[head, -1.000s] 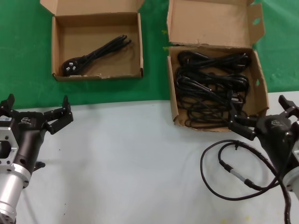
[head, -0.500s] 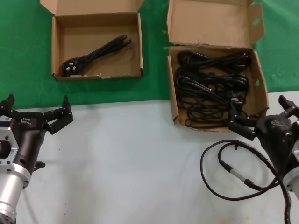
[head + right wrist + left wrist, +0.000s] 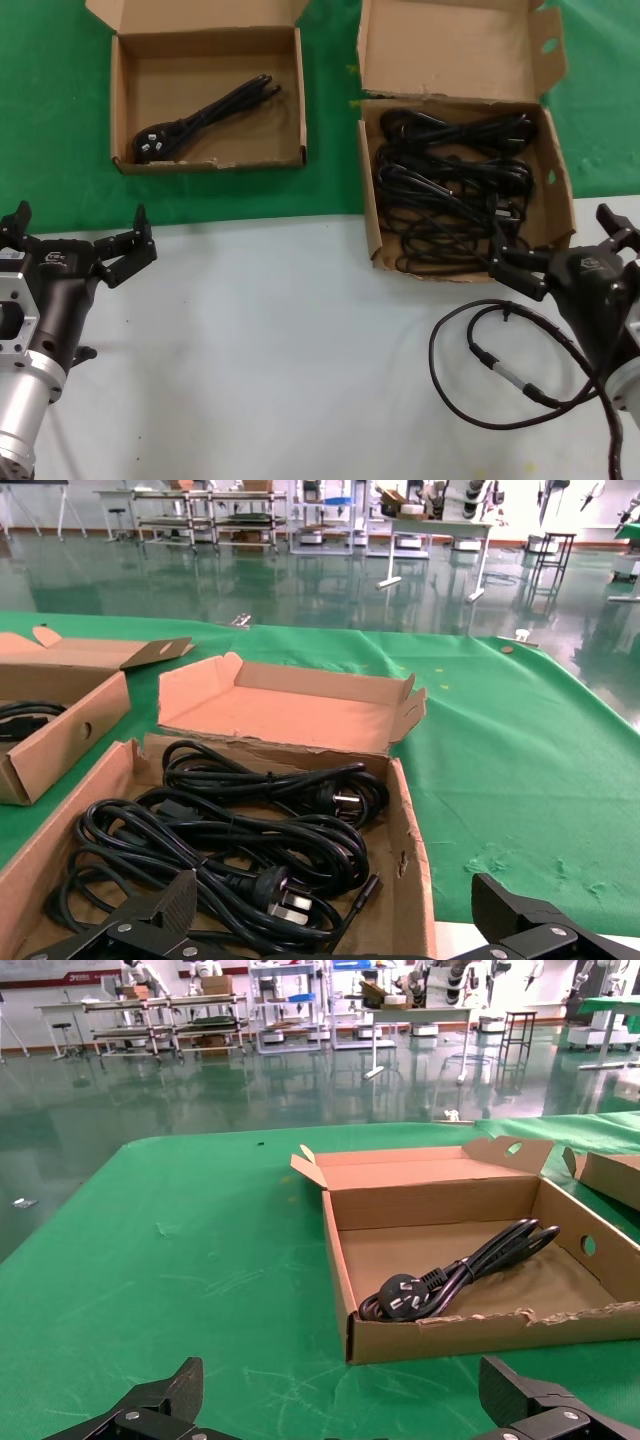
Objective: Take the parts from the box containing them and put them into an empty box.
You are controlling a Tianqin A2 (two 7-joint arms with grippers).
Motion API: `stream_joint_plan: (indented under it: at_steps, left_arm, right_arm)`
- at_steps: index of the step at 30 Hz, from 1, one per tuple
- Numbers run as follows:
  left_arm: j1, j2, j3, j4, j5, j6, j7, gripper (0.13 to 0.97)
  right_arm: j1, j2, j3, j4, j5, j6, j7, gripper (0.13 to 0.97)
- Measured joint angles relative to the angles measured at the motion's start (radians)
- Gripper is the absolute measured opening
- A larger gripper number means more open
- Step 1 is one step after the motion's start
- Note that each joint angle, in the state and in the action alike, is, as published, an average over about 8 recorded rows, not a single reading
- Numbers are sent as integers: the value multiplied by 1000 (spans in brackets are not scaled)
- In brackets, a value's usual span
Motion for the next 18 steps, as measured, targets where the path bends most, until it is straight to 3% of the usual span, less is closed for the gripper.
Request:
stream_joint_plan:
  at_steps: [18]
  left_arm:
    - [0,0,0,0,0,0,0,966]
  right_arm:
    - [0,0,0,0,0,0,0,966]
